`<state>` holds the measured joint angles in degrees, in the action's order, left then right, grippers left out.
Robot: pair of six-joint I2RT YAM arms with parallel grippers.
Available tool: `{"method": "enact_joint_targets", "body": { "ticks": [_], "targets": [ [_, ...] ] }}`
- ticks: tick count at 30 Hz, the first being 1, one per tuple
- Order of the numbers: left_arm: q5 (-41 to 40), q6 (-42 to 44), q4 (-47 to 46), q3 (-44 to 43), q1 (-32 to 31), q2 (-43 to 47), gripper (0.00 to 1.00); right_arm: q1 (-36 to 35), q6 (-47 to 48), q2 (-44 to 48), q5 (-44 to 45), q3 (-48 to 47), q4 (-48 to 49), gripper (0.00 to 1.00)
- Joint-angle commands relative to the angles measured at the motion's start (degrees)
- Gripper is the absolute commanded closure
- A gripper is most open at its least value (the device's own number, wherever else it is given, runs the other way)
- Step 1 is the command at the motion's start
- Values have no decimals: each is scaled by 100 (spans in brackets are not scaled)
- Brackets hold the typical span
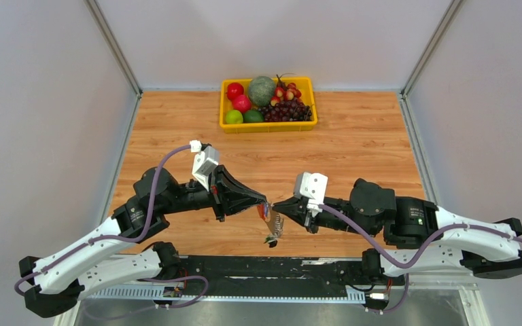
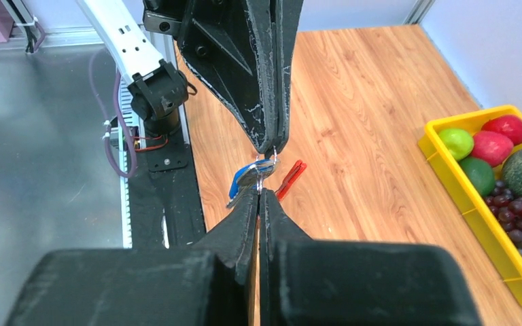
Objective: Put the keys on the keyring
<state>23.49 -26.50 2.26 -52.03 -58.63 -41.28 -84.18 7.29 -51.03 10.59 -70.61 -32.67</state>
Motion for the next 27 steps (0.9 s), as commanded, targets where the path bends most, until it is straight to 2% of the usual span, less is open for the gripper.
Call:
{"method": "enact_joint_targets", "body": {
  "ticks": [1, 8, 27],
  "targets": [
    [67, -87, -198, 19, 14, 84, 100, 16, 395, 443, 115, 224, 761, 100],
    [26, -134, -414, 127, 9, 131, 100, 12, 752, 740, -34, 509, 1482, 100],
    [137, -284, -679, 217, 9, -51, 99, 15, 911, 984, -696, 1520, 3689, 100]
  ]
}}
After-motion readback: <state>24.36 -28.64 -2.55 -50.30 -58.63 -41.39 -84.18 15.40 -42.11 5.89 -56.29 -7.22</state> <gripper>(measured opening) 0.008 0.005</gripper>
